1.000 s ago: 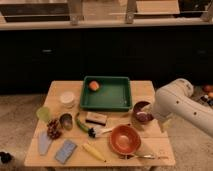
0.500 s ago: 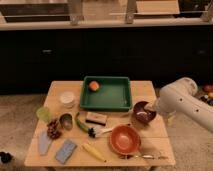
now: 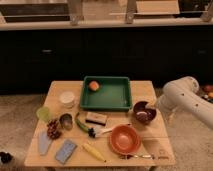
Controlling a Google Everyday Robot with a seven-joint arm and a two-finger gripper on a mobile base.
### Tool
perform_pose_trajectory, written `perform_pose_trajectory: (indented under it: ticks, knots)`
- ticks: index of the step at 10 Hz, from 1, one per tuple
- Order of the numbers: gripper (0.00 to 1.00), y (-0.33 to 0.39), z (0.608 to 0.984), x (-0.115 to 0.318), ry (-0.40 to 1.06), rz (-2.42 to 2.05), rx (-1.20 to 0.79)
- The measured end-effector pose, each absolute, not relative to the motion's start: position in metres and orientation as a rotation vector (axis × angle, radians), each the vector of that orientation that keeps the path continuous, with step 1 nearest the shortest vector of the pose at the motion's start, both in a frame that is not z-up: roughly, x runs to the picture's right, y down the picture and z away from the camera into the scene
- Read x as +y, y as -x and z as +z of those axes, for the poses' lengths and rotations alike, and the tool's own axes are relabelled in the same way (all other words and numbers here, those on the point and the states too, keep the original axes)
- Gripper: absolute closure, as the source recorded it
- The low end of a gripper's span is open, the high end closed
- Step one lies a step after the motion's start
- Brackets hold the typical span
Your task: Stack bowls into tray
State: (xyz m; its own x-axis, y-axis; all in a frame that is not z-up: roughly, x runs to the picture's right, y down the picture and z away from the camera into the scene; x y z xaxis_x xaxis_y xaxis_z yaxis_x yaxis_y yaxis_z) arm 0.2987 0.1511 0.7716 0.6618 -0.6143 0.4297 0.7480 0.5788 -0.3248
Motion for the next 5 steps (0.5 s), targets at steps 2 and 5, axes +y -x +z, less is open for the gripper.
perform_pose_trajectory:
  ticks: [2, 5]
  knots:
    - [0.20, -0.301, 0.782, 0.155, 0.529, -0.825, -0.311]
    - [0.20, -0.302, 0.805, 0.164, 0.581, -0.852, -0.336]
